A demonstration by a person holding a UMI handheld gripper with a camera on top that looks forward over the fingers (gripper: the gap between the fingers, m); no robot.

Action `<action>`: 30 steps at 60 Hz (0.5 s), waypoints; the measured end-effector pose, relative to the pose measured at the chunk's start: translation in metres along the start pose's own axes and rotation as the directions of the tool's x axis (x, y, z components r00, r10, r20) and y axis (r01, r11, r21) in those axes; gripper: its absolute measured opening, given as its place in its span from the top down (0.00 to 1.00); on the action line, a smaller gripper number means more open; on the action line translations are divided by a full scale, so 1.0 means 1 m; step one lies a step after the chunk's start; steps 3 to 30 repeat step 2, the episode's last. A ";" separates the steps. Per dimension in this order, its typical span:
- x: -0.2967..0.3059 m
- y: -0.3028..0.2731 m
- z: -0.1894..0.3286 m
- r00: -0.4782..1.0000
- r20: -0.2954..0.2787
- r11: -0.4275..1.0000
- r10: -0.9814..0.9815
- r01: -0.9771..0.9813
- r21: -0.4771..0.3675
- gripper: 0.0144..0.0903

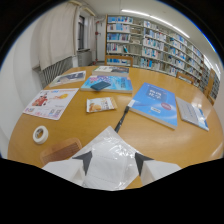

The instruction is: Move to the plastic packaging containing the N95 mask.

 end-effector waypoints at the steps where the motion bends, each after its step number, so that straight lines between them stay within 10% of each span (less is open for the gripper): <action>1: 0.000 0.000 0.000 1.000 0.001 1.000 0.001 -0.001 -0.001 0.07; 30: -0.001 0.000 0.000 1.000 0.003 1.000 0.003 -0.003 -0.003 0.07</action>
